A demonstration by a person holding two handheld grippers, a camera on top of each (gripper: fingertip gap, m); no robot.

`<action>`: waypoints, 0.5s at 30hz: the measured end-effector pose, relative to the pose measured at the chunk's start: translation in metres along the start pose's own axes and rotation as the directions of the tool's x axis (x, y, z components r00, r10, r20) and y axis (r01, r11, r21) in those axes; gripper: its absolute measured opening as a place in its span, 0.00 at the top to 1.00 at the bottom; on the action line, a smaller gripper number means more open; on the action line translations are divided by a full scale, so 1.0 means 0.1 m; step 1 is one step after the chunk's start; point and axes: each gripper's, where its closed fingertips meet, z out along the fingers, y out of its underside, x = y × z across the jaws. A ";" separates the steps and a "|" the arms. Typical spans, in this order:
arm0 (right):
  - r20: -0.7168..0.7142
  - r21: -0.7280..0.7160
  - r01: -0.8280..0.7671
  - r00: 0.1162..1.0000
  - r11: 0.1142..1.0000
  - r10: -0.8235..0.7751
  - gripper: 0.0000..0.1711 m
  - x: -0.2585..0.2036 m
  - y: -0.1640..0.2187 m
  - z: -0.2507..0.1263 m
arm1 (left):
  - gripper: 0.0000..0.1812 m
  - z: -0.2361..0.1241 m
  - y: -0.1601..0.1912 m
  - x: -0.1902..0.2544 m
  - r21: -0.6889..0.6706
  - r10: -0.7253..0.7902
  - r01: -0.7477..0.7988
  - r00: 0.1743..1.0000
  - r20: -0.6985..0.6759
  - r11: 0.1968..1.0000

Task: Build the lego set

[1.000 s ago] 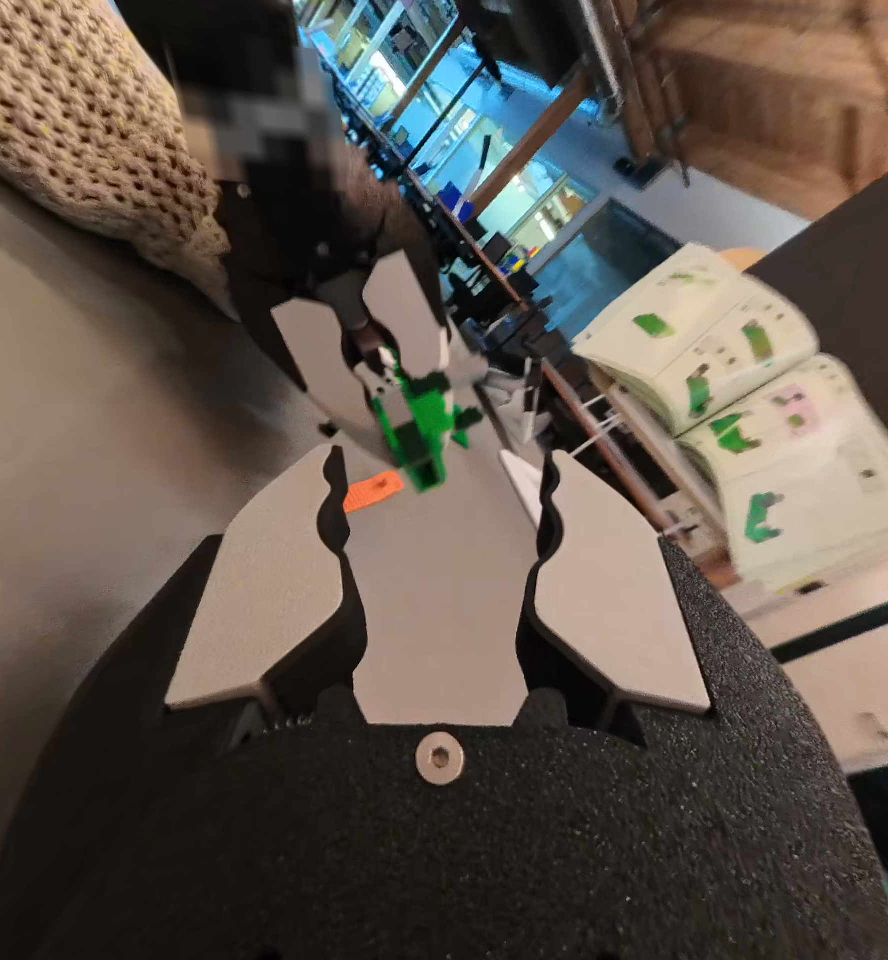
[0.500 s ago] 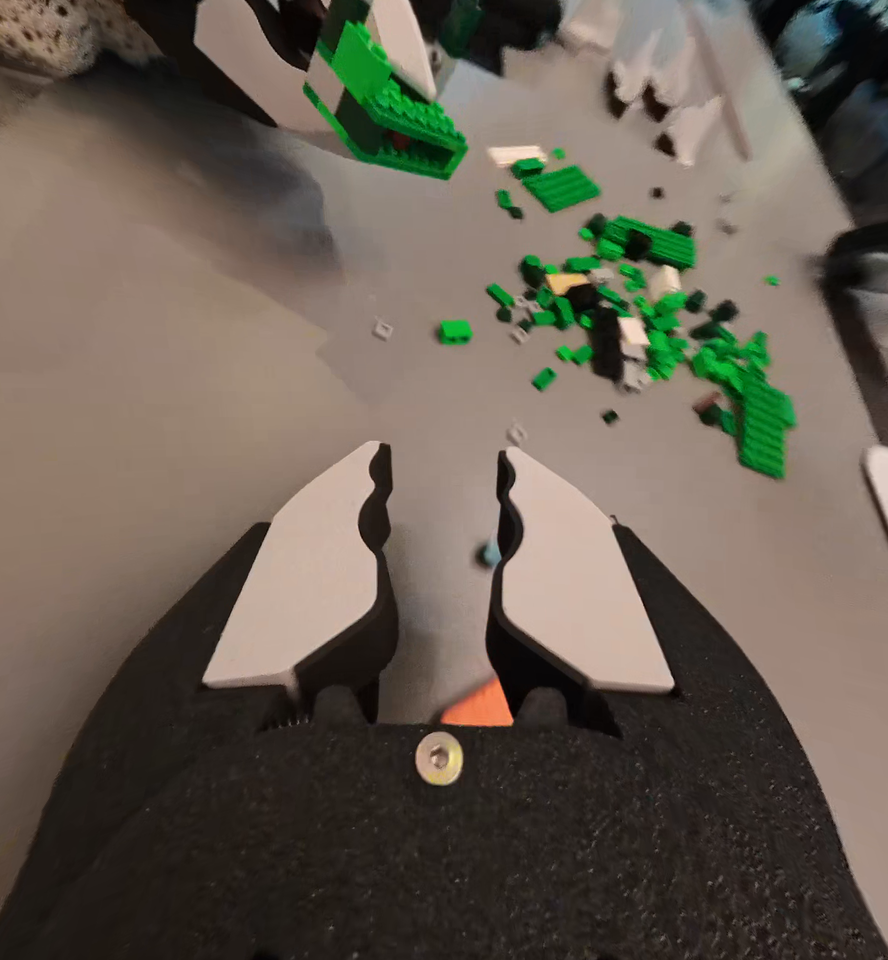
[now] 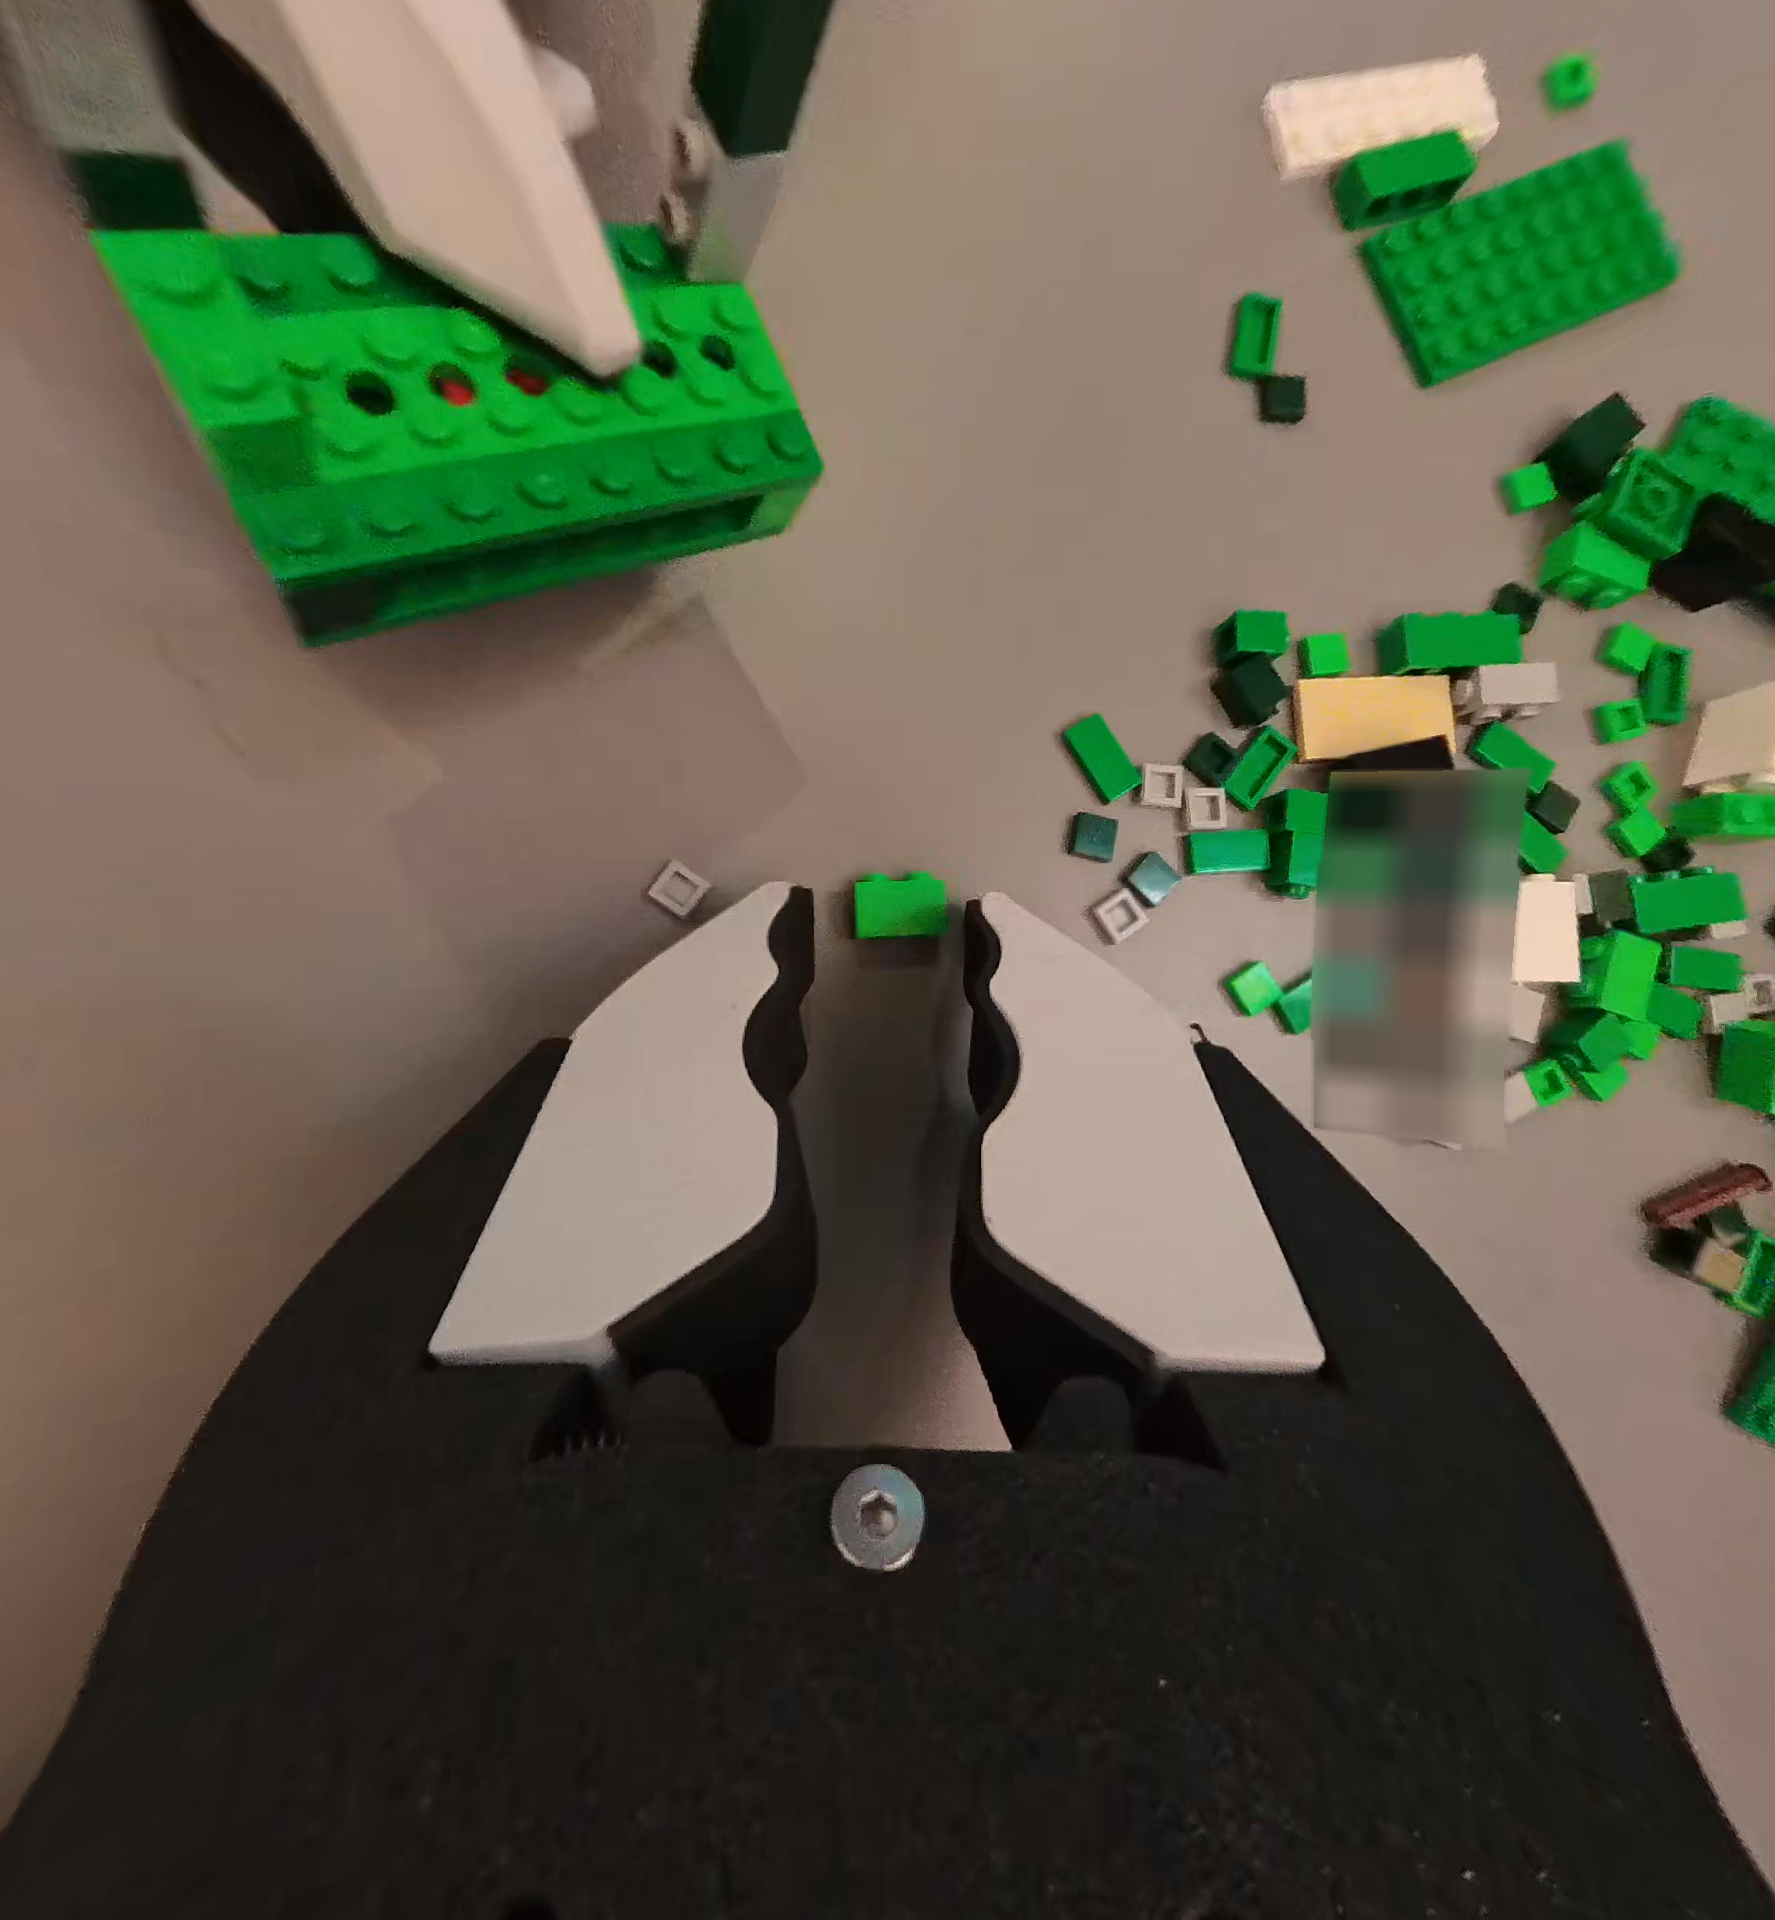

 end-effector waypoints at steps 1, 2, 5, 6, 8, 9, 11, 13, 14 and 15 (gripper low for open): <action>0.015 -0.013 0.002 1.000 1.000 -0.002 0.85 0.00 0.00 0.01 | 0.90 -0.01 -0.01 0.00 0.003 0.003 -0.003 1.000 0.000 1.000; 0.036 -0.023 0.001 0.999 1.000 -0.001 0.91 -0.01 0.00 0.02 | 0.90 -0.01 -0.02 0.00 0.006 0.009 -0.009 1.000 0.002 1.000; 0.023 -0.031 0.009 1.000 0.999 -0.008 0.91 -0.01 0.01 -0.04 | 0.89 -0.01 -0.03 0.00 0.007 0.043 -0.043 0.999 0.014 0.999; 0.005 -0.018 0.011 1.000 1.000 -0.011 0.91 -0.02 0.02 -0.10 | 0.89 0.00 -0.06 -0.01 0.017 0.053 -0.053 0.998 0.014 0.998; -0.066 0.012 0.011 0.998 1.000 -0.010 0.91 -0.02 0.08 -0.28 | 0.89 0.05 -0.18 0.01 0.051 0.051 -0.051 0.999 -0.009 0.997; -0.119 0.026 0.010 0.993 1.000 -0.007 0.91 -0.02 0.14 -0.40 | 0.90 0.10 -0.27 0.03 0.069 0.041 -0.039 0.999 -0.035 0.997; -0.229 0.055 -0.008 0.973 0.998 0.020 0.91 -0.02 0.32 -0.68 | 0.90 0.23 -0.53 0.09 0.131 0.027 -0.014 0.995 -0.096 0.991; -0.328 0.103 -0.051 0.941 0.993 0.082 0.91 -0.04 0.55 -0.97 | 0.90 0.40 -0.82 0.16 0.184 0.034 -0.005 0.987 -0.158 0.983; -0.377 0.127 -0.073 0.919 0.989 0.116 0.91 -0.06 0.68 -1.10 | 0.90 0.49 -0.97 0.21 0.211 0.044 -0.002 0.980 -0.195 0.978; -0.422 0.149 -0.091 0.895 0.985 0.147 0.91 -0.08 0.82 -1.21 | 0.90 0.59 -1.13 0.27 0.242 0.057 0.002 0.969 -0.239 0.970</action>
